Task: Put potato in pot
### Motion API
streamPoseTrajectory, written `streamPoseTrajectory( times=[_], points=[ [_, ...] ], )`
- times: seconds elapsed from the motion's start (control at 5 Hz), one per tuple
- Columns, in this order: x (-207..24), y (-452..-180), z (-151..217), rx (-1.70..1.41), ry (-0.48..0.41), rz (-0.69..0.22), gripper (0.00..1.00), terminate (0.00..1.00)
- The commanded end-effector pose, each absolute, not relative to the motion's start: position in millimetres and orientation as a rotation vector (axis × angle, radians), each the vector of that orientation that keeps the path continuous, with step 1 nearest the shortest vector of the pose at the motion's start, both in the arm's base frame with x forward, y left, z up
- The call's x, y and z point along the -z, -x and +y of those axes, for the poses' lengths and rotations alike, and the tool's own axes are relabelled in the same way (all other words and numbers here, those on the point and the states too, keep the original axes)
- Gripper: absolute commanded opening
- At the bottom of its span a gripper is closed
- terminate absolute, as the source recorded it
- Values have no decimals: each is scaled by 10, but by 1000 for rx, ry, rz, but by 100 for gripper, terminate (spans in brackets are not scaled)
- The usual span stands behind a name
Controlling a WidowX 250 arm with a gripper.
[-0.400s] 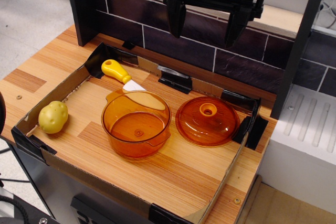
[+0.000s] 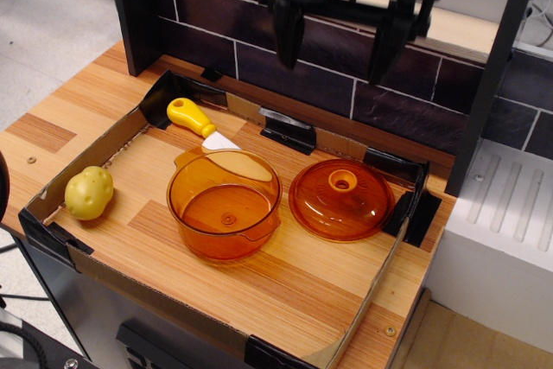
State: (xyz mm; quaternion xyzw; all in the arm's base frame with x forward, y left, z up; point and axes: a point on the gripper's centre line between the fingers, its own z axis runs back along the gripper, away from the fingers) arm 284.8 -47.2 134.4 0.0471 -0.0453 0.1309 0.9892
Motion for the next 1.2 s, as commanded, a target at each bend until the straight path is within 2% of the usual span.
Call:
streamPoseTrajectory(
  times=[0.0, 0.2, 0.4, 0.6, 0.8, 1.0],
  points=[
    [-1516, -2620, 51, -66, 11, -99, 100, 0],
    [-1530, -2574, 454, -57, 65, -73, 100, 0],
    [-1420, -2489, 857, -29, 83, -31, 100, 0],
    [-1272, -2392, 1082, 6, 94, -9, 100, 0],
    [-1134, -2235, 1227, 45, 60, -55, 100, 0],
    [-951, -2098, 1300, 69, 80, -61, 100, 0]
  ],
)
